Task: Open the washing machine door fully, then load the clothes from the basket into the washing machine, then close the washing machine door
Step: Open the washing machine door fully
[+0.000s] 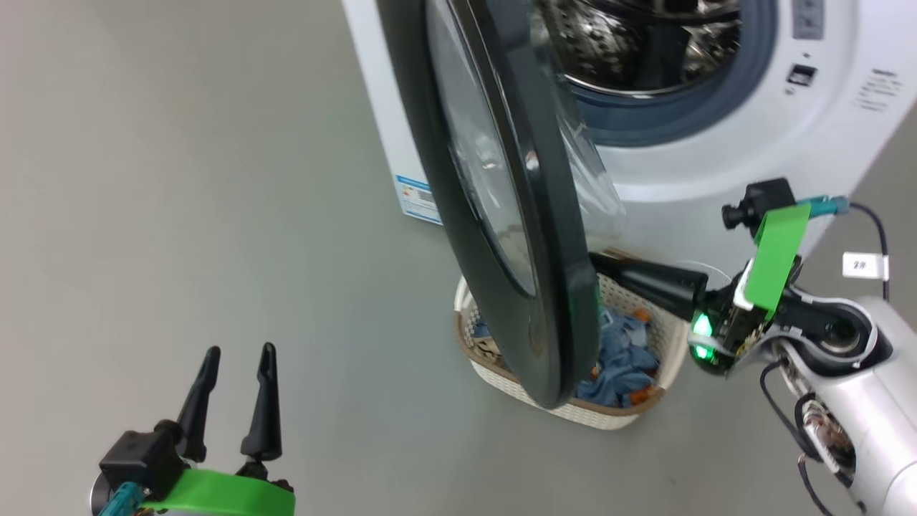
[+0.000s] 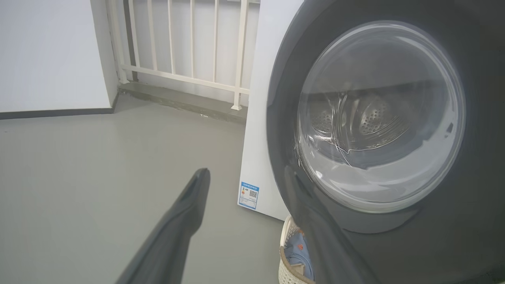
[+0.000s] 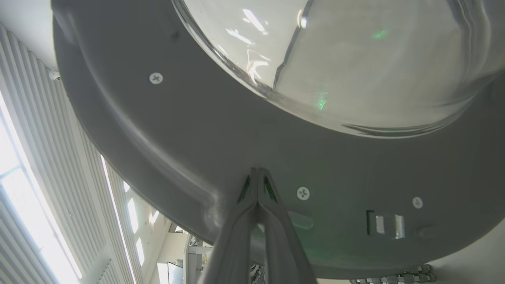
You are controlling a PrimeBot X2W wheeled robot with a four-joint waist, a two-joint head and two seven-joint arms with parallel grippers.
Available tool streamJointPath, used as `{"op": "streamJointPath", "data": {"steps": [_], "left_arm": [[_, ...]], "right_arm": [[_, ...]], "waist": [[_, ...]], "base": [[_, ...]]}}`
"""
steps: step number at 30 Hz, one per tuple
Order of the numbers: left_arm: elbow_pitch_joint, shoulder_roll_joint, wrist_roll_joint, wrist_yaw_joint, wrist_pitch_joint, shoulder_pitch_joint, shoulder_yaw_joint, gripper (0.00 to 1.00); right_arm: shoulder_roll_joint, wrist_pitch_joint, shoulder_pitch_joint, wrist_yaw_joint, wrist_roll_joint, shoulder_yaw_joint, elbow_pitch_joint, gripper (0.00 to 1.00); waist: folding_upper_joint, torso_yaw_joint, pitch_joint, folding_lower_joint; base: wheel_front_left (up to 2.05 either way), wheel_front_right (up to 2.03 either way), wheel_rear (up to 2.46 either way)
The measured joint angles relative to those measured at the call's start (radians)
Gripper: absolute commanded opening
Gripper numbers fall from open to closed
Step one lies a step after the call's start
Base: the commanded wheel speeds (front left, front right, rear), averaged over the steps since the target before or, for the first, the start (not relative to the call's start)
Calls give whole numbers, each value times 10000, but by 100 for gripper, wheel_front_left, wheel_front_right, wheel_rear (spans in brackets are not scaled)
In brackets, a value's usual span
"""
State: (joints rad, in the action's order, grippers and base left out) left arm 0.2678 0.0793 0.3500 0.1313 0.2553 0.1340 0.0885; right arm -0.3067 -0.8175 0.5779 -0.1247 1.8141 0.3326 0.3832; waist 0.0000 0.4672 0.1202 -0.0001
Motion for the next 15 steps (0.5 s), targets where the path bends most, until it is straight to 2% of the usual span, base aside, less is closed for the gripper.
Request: {"op": "streamJointPath", "data": {"steps": [8,15], "left_arm": [[-6,54,-2,-4,0,-166,-2,100],[-144,73,-2,-86,0,-308,-136,100]], "right_arm": [[259,-102,-363,0,71,23,-376,0],[539,-278,-346,0,67,188,-337,0]], "waist": [[0,674,-214,0],[0,793,-130,1]], "base": [[0,0,0],[0,0,0]]}}
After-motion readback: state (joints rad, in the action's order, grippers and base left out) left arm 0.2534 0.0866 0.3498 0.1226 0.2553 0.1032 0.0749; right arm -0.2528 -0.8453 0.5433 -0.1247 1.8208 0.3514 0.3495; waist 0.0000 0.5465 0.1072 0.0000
